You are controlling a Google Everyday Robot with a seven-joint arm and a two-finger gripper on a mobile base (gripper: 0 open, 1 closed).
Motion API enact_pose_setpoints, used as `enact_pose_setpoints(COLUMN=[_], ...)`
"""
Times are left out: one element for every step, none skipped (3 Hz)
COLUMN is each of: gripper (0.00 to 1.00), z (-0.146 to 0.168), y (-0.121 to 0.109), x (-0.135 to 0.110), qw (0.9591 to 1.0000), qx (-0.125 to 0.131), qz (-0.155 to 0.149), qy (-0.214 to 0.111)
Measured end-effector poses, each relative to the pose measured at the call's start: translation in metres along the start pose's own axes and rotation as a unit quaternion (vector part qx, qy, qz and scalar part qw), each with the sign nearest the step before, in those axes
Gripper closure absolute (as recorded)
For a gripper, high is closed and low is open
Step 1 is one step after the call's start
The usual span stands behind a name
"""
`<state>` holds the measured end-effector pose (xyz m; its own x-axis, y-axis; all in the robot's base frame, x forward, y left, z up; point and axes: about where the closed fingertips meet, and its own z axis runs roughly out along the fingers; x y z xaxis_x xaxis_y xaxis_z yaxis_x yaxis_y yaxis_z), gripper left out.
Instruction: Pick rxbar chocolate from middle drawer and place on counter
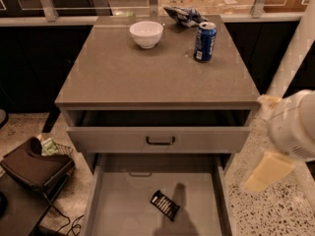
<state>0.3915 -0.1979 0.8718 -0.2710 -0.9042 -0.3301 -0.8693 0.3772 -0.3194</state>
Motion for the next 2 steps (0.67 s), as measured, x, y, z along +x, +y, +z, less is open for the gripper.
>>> enact_pose_setpoints(gripper=[0.00, 0.00], z=[0.060, 0.121], y=[0.037, 0.080], x=[0.002, -0.005], qw=[0.9997, 0.9971], qx=[-0.024, -0.073], qz=[0.009, 0.021], qy=[-0.004, 0.002])
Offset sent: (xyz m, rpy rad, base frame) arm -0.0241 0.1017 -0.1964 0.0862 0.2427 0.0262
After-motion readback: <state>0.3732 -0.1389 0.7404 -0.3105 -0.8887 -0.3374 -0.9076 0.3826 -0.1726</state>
